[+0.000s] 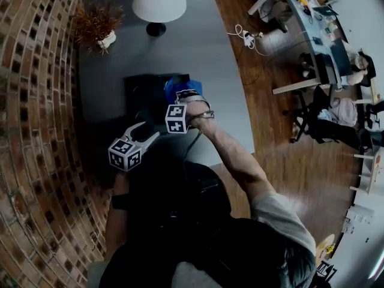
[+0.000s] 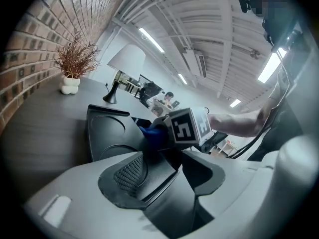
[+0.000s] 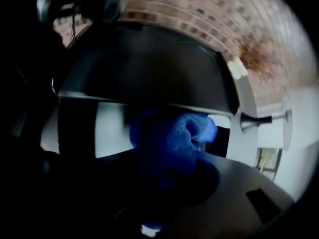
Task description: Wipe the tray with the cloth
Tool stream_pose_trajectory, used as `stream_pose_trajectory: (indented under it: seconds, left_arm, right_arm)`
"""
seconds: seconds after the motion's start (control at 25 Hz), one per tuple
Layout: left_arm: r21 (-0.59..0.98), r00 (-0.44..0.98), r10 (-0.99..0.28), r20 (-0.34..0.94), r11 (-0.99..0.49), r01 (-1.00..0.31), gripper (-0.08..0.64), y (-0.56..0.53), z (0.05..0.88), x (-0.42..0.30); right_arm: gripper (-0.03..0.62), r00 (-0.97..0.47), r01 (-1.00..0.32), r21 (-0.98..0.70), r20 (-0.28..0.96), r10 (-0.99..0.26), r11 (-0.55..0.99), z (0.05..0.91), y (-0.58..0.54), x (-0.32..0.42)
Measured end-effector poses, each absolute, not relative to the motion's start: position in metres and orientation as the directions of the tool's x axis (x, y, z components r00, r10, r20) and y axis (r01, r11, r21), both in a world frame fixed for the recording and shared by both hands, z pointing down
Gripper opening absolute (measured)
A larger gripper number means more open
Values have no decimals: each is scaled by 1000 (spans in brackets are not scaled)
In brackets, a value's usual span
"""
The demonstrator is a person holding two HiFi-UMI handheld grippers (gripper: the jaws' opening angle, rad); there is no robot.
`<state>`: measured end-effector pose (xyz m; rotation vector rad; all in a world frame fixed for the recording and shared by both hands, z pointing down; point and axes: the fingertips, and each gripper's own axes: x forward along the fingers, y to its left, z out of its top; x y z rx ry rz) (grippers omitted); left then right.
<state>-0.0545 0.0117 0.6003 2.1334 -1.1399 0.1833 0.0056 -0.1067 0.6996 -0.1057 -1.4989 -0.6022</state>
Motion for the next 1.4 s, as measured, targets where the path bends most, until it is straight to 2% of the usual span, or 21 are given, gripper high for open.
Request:
stream_pose_trajectory:
  seconds: [0.04, 0.08, 0.24, 0.32, 0.44, 0.56, 0.6, 0.68, 0.8, 0.88, 0.96, 1.08, 1.24, 1.32, 1.4]
  left_arm:
    - [513, 599, -680, 424, -365, -777, 232, 11, 601, -56]
    - [509, 594, -683, 425, -363, -781, 231, 11, 601, -58]
    - [503, 584, -693, 423, -357, -787, 229, 9, 600, -63]
    - [503, 581, -697, 420, -354, -788, 229, 8, 598, -62]
    - [511, 579, -702, 414, -347, -786, 229, 9, 601, -62]
    - [518, 580, -707, 404, -346, -782, 229, 8, 600, -64]
    - [520, 580, -709, 402, -345, -782, 229, 8, 599, -65]
    - [523, 576, -712, 401, -338, -782, 229, 7, 597, -66]
    - [528, 578, -709, 404, -334, -780, 229, 6, 598, -66]
    - [532, 581, -705, 406, -334, -778, 229, 7, 599, -65]
    - [533, 582, -704, 407, -335, -777, 229, 8, 600, -64]
    - [524, 580, -704, 409, -339, -781, 229, 7, 602, -64]
    - [523, 579, -704, 411, -338, -782, 229, 7, 600, -65]
    - [521, 577, -707, 410, -337, -784, 227, 6, 600, -65]
    - [521, 575, -708, 410, -335, -785, 227, 6, 601, -65]
  right_arm:
    - [178, -46, 500, 293, 949, -312, 815, 703, -105, 2]
    - [178, -76, 508, 310, 945, -317, 804, 702, -110, -5]
    - [178, -203, 264, 482, 875, -440, 836, 685, -171, -39]
    - [178, -203, 239, 513, 856, -475, 824, 689, -179, -44]
    - [172, -233, 340, 495, 868, -438, 800, 696, -156, -49]
    - [167, -226, 572, 311, 949, -219, 759, 699, -107, -37]
    - [169, -216, 606, 267, 962, -168, 750, 698, -100, -31]
    - [169, -240, 517, 304, 949, -205, 800, 693, -121, -33]
    - [176, -263, 249, 418, 897, -355, 873, 689, -171, -47]
    - [175, -274, 223, 416, 895, -353, 882, 695, -167, -54]
    - [173, -280, 305, 399, 905, -319, 865, 697, -146, -53]
    - [172, -252, 519, 293, 950, -184, 803, 698, -91, -32]
    - [170, -152, 793, 121, 988, 2, 597, 702, -18, 10]
    - [160, -91, 848, 44, 994, 63, 529, 700, -9, 21]
    - [161, -87, 824, 44, 995, 49, 564, 694, -29, 13]
